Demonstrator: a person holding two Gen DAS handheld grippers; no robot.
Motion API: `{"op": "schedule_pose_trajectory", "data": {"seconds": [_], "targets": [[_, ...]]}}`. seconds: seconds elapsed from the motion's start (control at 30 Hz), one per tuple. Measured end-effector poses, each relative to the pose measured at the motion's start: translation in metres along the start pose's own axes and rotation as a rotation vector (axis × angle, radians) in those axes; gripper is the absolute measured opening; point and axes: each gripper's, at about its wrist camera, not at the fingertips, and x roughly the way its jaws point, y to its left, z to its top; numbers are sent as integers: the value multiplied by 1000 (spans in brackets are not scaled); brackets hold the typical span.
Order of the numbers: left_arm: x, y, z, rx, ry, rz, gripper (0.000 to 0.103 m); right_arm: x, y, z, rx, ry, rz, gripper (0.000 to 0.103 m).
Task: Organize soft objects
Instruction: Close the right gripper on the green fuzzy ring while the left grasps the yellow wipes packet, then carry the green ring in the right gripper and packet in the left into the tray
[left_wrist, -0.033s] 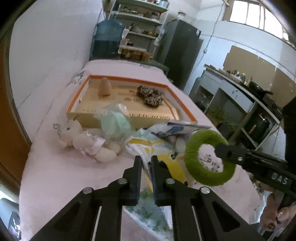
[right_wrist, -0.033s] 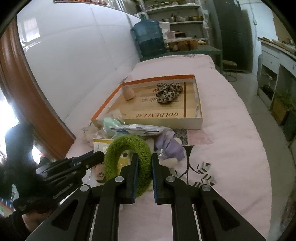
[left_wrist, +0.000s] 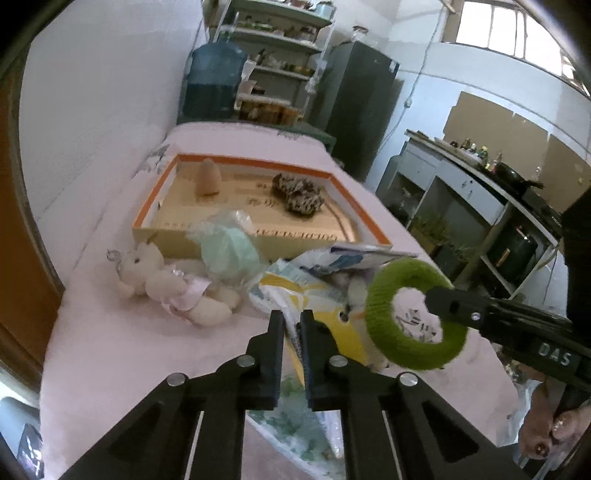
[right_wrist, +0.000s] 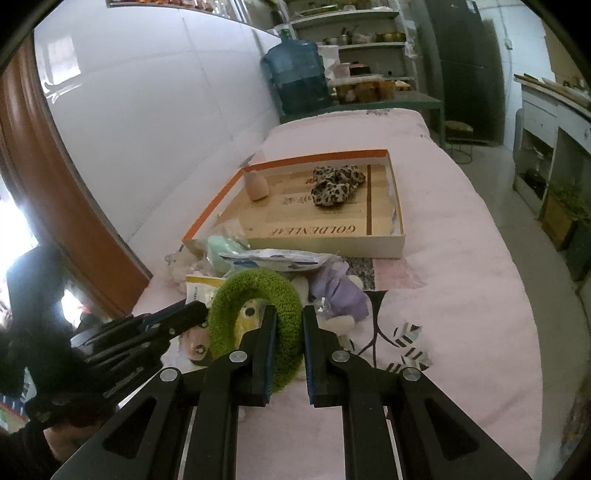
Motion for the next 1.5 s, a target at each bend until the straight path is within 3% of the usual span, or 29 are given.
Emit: {"op": "schedule_pose_trajectory", "data": {"seconds": [0.43,0.83,1.13,1.5], "targets": [[-47,-13,18,66,-128,1,5,-24,16,21,-39,-76,21,13],[-77,-17,60,99,-241,-4,5,-37,21,59,-63,-159,19,13],[-67,-12,100,85,-289,-10,5,-29,8,90,-43,-202,-15,13],[-29,-8,144,58,-292,-11,5,9,-23,118,8,-172,-39,13]]}}
